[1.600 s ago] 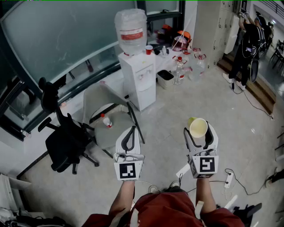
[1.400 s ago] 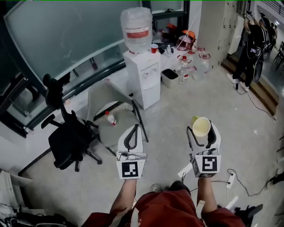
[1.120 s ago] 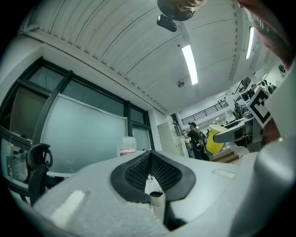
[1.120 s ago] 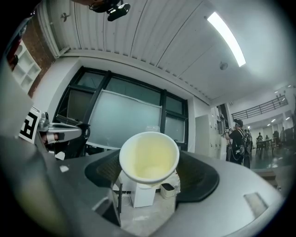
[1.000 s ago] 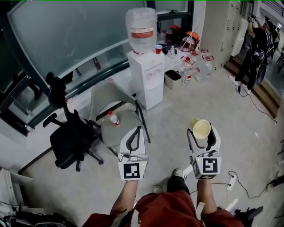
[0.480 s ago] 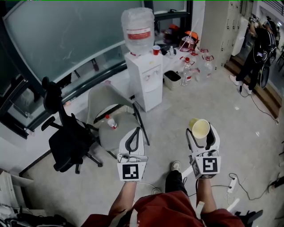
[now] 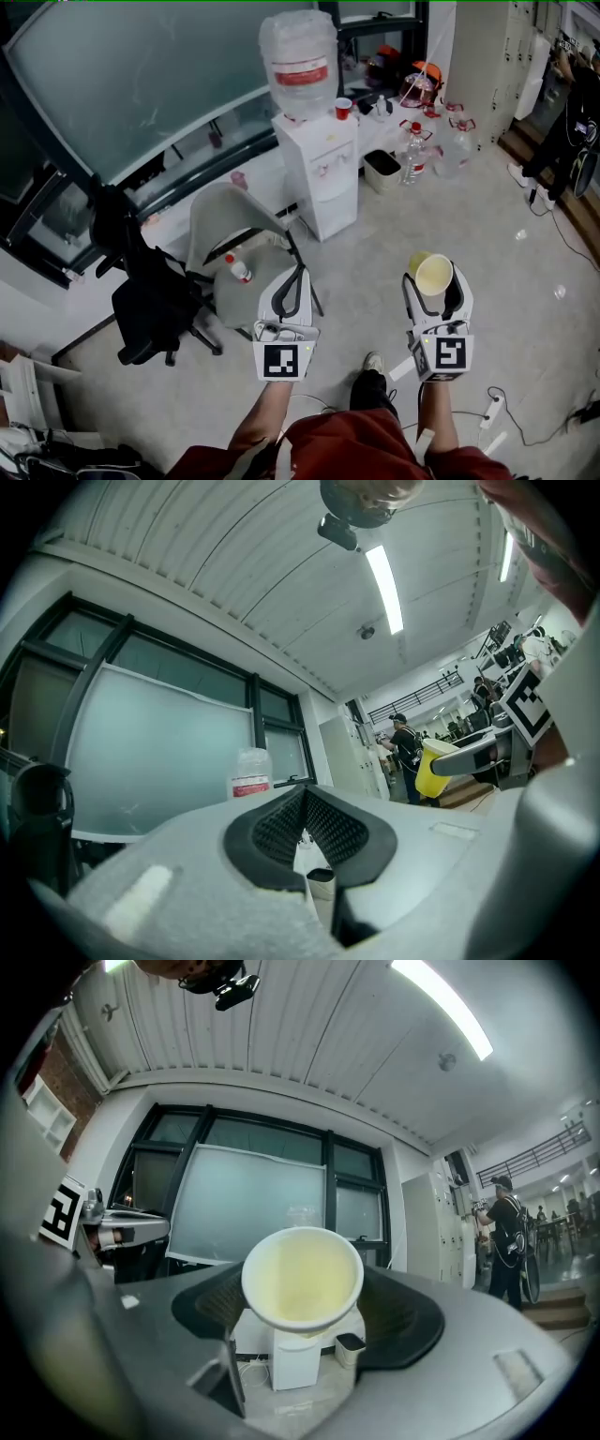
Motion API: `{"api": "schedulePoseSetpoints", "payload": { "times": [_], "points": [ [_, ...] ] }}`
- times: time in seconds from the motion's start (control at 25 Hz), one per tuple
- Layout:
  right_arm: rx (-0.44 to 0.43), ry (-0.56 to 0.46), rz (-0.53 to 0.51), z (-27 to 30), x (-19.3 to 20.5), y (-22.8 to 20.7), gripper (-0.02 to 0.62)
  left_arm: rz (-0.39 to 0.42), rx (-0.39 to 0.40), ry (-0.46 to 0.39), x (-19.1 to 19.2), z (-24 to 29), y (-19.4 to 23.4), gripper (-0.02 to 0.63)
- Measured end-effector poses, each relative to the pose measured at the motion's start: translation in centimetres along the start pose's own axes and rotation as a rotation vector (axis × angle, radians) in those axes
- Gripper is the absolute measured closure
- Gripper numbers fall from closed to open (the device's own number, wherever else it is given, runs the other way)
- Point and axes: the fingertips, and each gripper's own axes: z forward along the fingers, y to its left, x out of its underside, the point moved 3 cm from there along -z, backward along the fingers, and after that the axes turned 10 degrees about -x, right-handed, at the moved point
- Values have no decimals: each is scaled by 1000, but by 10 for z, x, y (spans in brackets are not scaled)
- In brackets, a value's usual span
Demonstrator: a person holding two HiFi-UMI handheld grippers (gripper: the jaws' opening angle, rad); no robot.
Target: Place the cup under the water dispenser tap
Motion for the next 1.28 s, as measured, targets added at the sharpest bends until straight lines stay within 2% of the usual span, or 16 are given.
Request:
{"api": "schedulePoseSetpoints", "payload": {
  "times": [0.56,0.76,1.04,1.28],
  "points": [
    [-3,47,53,68,38,-142,237,24,16,37,23,141,-83,603],
    [-17,21,39,94,38,-183,236,50,25,43,28,186,-108,603],
    [-49,29,38,131,46,-212,237,52,2,41,40,224,-116,603],
    [-74,40,32,172,54,-217,237,30,-30,62,60,254,-99,603]
  ]
}}
